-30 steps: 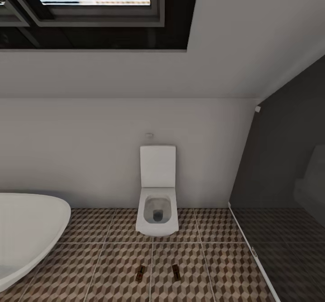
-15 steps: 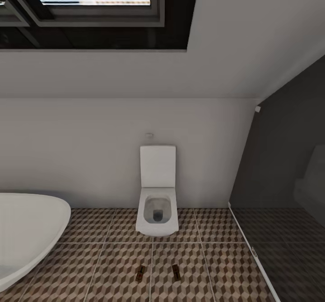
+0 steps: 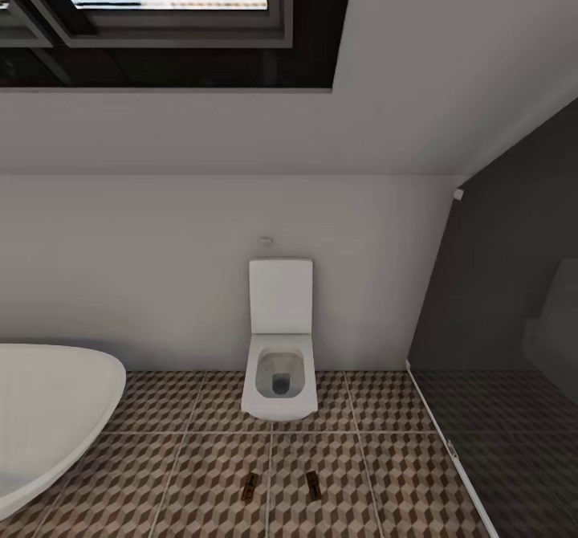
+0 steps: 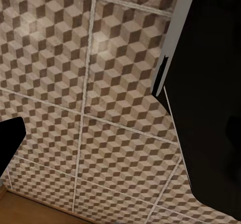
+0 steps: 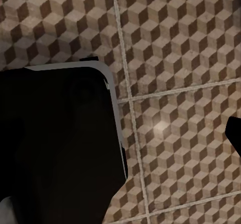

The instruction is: Take the four mousetraps from the cabinet in the bathroom and place them on the bathroom floor. Make sure all four end up on the same floor surface, and ensure that at least two of them are either under or directly next to the same bathroom sink.

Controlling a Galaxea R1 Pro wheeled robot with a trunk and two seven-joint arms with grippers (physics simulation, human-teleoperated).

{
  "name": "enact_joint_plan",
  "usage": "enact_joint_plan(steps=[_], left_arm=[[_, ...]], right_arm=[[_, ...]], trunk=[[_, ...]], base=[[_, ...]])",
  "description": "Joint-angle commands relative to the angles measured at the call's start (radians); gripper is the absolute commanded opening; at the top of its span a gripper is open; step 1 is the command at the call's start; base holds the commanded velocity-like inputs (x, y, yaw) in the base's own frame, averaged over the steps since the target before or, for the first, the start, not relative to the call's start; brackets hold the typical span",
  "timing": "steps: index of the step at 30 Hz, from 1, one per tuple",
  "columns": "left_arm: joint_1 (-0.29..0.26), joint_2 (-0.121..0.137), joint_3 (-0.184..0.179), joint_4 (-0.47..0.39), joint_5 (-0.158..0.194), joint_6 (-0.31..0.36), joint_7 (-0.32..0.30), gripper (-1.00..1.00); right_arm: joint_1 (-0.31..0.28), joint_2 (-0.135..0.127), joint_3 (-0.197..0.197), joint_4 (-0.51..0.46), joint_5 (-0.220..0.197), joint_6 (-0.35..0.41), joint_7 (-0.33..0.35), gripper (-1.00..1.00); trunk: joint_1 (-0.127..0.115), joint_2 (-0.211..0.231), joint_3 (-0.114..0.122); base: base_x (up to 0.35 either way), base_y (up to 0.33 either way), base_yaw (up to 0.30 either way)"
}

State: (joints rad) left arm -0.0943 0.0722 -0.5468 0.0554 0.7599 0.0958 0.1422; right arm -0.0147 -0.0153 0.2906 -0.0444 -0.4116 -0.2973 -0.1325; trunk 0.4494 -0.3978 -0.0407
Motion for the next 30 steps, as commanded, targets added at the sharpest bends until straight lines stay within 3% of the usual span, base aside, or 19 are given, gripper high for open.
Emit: enact_joint_plan(steps=[1,30], left_arm=[[-0.001,0.0,-0.008,0.0,0.007,0.004,0.002,1.0],[-0.001,0.0,-0.008,0.0,0.007,0.004,0.002,1.0]], right_arm=[[-0.001,0.0,0.009,0.0,-0.007,-0.002,-0.003,1.0],[-0.001,0.0,0.009,0.0,-0.007,-0.002,-0.003,1.0]], trunk=[[0.001,-0.002,-0.002],[0.001,-0.002,-0.002]], base=[[0.0,0.0,0.0],[0.0,0.0,0.0]])
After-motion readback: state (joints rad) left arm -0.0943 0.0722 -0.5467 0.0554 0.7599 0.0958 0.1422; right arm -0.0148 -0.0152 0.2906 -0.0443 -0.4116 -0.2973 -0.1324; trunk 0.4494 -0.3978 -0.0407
